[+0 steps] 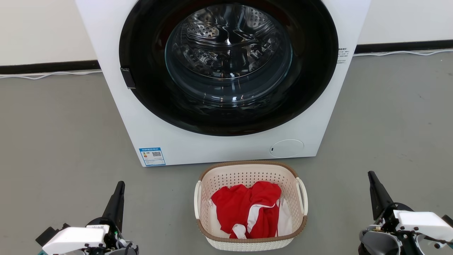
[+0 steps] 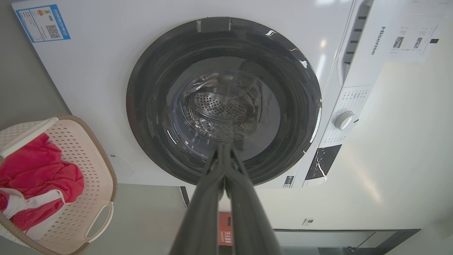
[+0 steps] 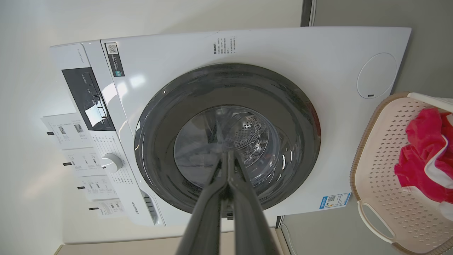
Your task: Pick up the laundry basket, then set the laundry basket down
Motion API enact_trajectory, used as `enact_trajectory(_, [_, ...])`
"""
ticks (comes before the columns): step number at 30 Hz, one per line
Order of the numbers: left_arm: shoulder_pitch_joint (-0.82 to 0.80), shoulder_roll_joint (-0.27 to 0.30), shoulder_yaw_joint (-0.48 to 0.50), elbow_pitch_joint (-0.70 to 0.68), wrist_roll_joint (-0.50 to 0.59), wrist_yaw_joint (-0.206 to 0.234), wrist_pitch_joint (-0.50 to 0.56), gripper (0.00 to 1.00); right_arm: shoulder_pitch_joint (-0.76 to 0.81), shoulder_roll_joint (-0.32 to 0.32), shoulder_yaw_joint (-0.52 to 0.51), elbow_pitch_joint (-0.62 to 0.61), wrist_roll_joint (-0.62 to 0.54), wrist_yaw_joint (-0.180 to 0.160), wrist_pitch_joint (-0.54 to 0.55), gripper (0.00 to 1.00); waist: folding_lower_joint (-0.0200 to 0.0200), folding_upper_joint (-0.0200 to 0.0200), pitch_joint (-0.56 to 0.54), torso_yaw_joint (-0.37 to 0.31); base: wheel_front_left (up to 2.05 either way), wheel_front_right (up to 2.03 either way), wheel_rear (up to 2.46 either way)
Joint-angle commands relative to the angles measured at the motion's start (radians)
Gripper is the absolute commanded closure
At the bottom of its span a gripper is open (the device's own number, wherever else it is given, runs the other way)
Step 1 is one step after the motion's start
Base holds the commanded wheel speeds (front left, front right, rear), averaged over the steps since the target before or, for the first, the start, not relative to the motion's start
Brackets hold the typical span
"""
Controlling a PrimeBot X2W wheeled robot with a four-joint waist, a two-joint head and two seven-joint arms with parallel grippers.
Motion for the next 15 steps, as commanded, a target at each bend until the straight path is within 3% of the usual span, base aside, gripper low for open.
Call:
enact_trajectory(1, [-0.056,0.010,0.029,-0.023,0.001,-0.007,0.006,1.00,-0.025,-0.003,0.018,-0.028,-0.009,0.007,0.008,1.00,-0.0001,0.0000,0.000,0.000,0.00,0.00,0.00])
enact_trajectory(15, [-0.056,0.010,0.029,-0.023,0.001,-0.007,0.006,1.00,-0.025,-0.003,0.018,-0.028,-0.009,0.007,0.008,1.00,-0.0001,0.0000,0.000,0.000,0.00,0.00,0.00])
